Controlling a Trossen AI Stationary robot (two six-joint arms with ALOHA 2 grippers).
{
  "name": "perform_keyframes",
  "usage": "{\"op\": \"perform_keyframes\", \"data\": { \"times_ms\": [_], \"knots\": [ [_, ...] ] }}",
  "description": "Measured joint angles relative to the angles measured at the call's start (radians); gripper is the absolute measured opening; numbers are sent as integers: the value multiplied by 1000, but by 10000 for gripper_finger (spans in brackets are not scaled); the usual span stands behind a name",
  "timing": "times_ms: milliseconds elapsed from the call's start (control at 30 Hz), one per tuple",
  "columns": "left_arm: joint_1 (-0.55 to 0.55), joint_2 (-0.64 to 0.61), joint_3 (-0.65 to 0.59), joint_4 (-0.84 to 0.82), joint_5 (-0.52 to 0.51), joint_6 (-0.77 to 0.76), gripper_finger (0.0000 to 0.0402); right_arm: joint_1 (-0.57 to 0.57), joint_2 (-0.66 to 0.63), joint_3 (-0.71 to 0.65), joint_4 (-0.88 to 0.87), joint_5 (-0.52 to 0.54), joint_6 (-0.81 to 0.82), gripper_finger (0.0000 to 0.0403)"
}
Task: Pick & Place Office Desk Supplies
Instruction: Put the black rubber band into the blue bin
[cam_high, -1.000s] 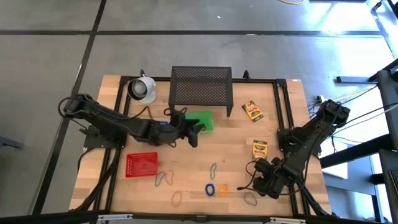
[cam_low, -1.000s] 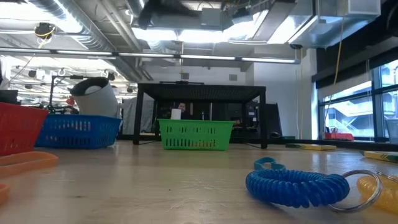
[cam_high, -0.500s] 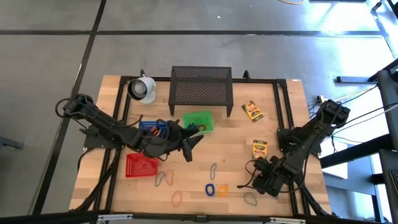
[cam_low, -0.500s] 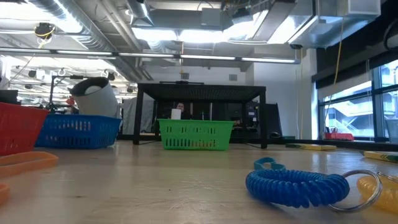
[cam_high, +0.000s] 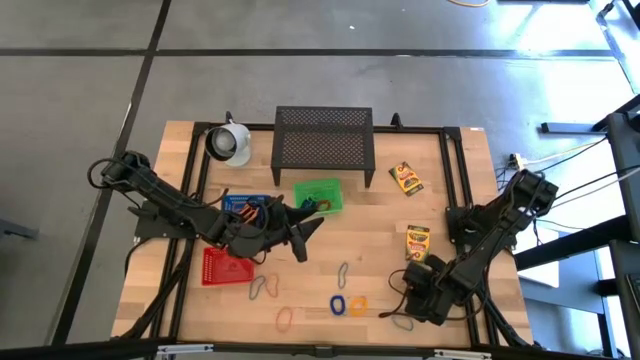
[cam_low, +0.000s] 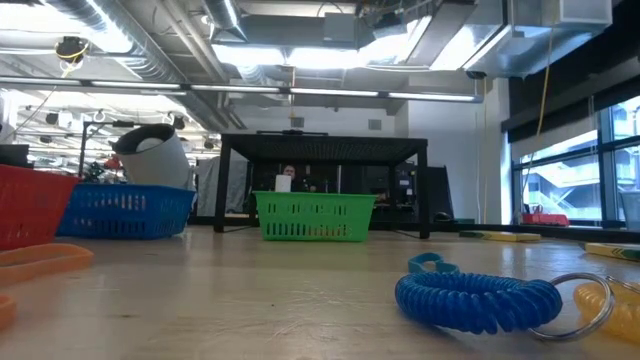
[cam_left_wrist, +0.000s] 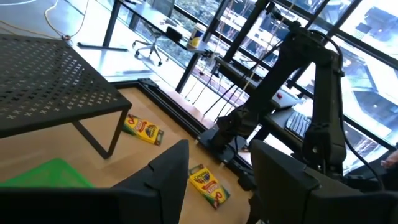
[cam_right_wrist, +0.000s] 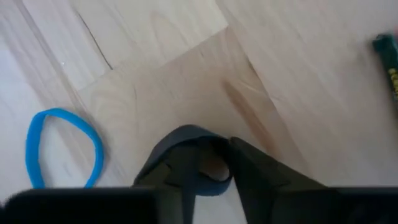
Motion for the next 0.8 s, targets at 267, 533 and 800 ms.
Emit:
{"op": "perform_keyframes", "data": {
  "times_ms": [267,533,800],
  "knots": [
    [14,0,0,0,1,25,168,-1,1,15,-12,1,-33,13],
    [14,0,0,-5,2,68,168,-32,-102,13,-32,78,-94,7],
    [14,24,-1,-5,9,147,169,-179,-175,13,-13,229,-298,7]
  ]
}}
